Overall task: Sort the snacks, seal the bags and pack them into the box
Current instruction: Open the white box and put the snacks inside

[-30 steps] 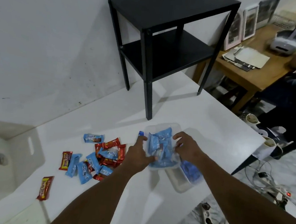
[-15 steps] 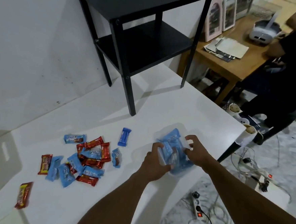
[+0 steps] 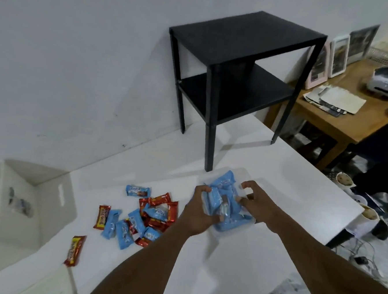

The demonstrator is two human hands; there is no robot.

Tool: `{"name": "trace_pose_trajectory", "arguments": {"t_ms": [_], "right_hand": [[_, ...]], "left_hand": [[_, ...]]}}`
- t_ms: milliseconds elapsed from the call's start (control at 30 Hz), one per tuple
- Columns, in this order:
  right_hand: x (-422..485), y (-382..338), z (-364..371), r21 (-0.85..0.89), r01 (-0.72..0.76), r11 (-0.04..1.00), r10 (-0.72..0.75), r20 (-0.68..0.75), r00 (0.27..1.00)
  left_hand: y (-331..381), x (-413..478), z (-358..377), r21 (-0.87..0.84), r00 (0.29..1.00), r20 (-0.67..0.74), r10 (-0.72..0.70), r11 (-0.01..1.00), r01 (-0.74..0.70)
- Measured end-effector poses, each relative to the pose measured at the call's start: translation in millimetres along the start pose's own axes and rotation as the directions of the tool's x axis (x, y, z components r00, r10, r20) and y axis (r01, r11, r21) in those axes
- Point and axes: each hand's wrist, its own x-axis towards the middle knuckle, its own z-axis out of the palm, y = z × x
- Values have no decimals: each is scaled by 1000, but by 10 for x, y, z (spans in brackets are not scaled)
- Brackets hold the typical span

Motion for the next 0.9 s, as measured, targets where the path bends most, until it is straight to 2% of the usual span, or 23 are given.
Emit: {"name": "trace_pose_trajectory", "arguments": {"t_ms": [233, 500, 767, 900], "right_hand": [[-2, -1327, 952, -65, 252, 966, -241, 140, 960], [-408, -2893, 2814, -64, 480, 875, -432, 344, 834], [-771, -3703, 4715, -80, 569, 818, -481, 447, 754], [-717, -3690, 5392, -158, 542, 825, -414, 483, 771]], "left_hand": [[-9, -625, -1555, -8, 974, -226, 25, 1000, -27], [-350, -1981, -3459, 20, 831, -555, 30, 1000, -22], [-1125, -3033, -4870, -69, 724, -686, -77, 997, 40], [-1588, -3162, -5263, -106, 725, -671, -156, 988, 114]]}}
